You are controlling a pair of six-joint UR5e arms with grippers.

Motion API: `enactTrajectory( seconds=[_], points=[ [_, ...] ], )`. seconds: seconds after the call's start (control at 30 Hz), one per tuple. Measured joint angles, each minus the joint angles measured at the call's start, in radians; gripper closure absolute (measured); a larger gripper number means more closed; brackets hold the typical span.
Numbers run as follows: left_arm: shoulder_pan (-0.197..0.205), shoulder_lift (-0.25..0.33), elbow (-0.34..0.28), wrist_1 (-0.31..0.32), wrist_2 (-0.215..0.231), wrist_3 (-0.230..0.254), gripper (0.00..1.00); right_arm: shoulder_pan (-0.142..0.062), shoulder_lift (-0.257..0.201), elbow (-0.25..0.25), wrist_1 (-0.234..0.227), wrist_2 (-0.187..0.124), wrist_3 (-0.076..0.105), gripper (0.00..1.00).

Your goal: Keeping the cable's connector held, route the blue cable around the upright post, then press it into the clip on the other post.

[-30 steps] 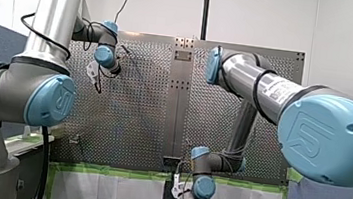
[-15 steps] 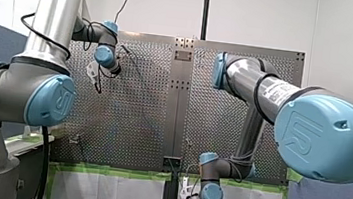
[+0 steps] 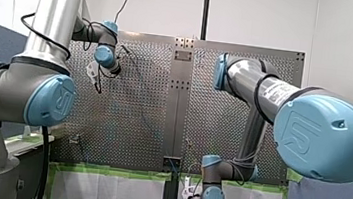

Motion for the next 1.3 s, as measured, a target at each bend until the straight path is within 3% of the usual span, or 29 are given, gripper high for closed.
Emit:
enactTrajectory(
  seconds=[0.43,0.7,1.3],
  points=[
    [0.000,0.000,0.000,-0.001,-0.026,-0.006,0.09,-0.005,-0.109,0.111,-0.092,0.000,-0.005,1.00],
    [-0.006,0.000,0.000,-0.005,-0.041,-0.006,0.09,-0.009,-0.178,0.179,-0.113,0.005,-0.005,1.00],
    [-0.015,0.000,0.000,-0.004,-0.040,-0.028,0.09,-0.040,-0.318,0.296,-0.196,-0.014,-0.001,1.00]
  ],
)
